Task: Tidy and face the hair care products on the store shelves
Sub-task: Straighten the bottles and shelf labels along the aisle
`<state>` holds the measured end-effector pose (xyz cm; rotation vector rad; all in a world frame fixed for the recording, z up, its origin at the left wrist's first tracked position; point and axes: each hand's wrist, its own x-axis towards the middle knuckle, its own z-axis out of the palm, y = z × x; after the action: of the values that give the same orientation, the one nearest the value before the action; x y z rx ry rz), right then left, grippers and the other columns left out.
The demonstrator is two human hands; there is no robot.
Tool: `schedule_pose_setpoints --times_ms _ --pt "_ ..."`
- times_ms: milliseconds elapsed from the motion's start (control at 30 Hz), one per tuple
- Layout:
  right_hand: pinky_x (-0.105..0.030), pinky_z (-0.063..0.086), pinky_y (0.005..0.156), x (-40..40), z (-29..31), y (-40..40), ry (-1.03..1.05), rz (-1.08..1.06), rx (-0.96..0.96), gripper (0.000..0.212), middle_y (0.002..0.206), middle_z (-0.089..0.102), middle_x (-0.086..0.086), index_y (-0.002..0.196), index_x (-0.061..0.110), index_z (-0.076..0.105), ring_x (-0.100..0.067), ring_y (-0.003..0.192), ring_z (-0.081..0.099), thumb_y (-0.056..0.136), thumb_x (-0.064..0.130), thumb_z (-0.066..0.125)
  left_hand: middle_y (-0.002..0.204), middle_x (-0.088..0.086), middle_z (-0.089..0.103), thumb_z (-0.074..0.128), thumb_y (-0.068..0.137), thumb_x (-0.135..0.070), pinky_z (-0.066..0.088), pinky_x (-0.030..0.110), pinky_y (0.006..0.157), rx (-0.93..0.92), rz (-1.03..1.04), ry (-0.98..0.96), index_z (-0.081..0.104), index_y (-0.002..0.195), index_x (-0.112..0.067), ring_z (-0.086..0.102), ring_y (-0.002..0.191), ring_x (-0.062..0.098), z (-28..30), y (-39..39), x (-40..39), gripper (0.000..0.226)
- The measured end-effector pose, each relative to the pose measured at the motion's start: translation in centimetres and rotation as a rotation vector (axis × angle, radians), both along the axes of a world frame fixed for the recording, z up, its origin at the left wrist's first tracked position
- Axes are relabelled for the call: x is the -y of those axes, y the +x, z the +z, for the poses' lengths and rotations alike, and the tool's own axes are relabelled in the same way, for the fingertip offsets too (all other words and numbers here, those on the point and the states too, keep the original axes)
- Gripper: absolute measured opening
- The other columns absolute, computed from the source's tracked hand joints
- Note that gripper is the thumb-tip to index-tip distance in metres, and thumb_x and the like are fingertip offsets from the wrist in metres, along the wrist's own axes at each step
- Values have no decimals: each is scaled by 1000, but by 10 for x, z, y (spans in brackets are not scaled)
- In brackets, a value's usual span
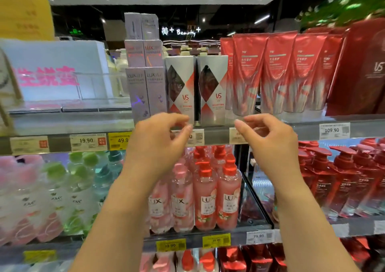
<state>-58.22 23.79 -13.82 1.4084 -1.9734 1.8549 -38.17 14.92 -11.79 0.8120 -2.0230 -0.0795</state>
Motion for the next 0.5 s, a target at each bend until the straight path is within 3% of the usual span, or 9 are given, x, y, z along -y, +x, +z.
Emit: schedule_pose_setpoints --times_ms 100,200,300,367,433,500 --pt "-8 44 69 12 34 1 -12 40 -131 22 94 70 15 104 26 73 5 72 58 87 40 75 93 0 75 70 89 -25 48 26 77 -123 32 -313 76 103 -15 63 78 13 46 5 13 18" --pt "-8 44 73 21 74 1 -34 56 -278 22 97 67 20 107 27 72 8 75 56 87 37 75 106 9 73 68 90 -25 45 36 88 -59 97 -469 75 105 -10 64 100 29 88 4 38 23" --pt "-18 47 77 31 108 1 -33 23 -418 26 95 63 18 115 25 71 3 72 53 90 33 72 129 13 63 66 93 -29 41 45 101 96 127 -426 72 116 -8 53 120 36 117 -2 63 32" --pt "-31 51 92 41 124 3 1 31 -514 31 113 67 10 123 24 69 -6 89 59 92 28 70 139 8 58 58 96 -37 40 48 104 250 193 -400 66 125 -13 50 127 33 129 -9 73 38" --pt "-31 44 104 52 135 3 98 26 -615 36 134 63 3 131 22 64 -16 114 61 95 27 66 138 2 59 46 100 -43 35 49 109 434 250 -381 59 133 -21 50 130 28 136 -18 78 41" --pt "-38 48 102 61 144 4 209 27 -654 39 141 59 -1 138 21 58 -24 115 64 100 30 59 132 1 63 35 104 -44 19 55 118 567 241 -290 52 135 -27 51 129 25 138 -27 81 40"
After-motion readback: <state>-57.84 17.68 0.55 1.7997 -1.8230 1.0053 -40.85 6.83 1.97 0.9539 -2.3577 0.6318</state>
